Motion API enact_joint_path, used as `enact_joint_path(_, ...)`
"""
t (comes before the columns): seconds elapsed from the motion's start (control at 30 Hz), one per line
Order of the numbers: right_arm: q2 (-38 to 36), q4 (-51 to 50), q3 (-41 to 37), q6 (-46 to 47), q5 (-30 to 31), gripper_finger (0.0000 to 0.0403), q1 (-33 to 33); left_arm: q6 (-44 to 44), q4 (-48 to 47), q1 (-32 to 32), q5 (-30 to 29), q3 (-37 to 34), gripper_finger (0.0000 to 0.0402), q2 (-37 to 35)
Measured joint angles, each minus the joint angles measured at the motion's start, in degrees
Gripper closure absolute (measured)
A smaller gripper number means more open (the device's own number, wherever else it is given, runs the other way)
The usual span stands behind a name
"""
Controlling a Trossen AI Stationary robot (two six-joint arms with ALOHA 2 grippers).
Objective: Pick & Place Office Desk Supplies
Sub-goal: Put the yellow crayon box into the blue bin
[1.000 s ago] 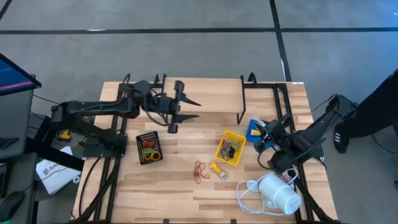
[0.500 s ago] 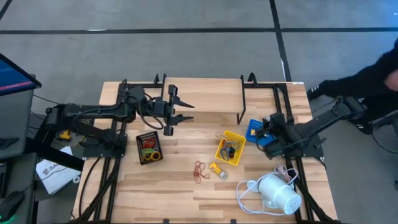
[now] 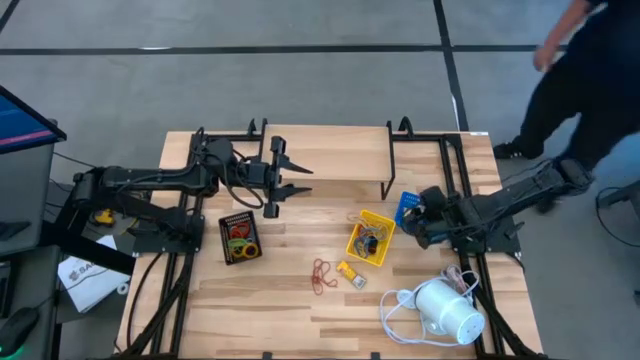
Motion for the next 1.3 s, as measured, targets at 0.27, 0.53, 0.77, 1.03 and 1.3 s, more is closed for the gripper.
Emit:
enact_joint_path(0.27,-3.2,16.6,5.6,-16.4,4.2,0.0098,2.3,-2.4,-9.0,-0.7,5.8,0.1,0.0243,0.0)
enact_joint_path(0.53,-1.0,44.1,15.5,-48.9,-1.6,0.0092,6.2,-1.2,-25.9,-13.2,-1.1,0.0,0.0243,14.6)
enact_joint_path(0.77,4.2,29.7,23.7,-47.5,-3.1,0.0092,3.3,7.7,-33.1,-21.1,-10.8,7.3,0.0243,32.0)
enact_joint_path(1.03,7.5,28.2,24.4,-46.9,-8.0,0.0092,-1.3,16.0,-46.0,-22.7,-18.9,26.0,0.0243,47.1)
enact_joint_path(1.3,7.0,28.2,24.4,-46.9,-8.5,0.0092,-1.3,20.8,-43.5,-22.7,-21.1,31.9,0.0243,51.5)
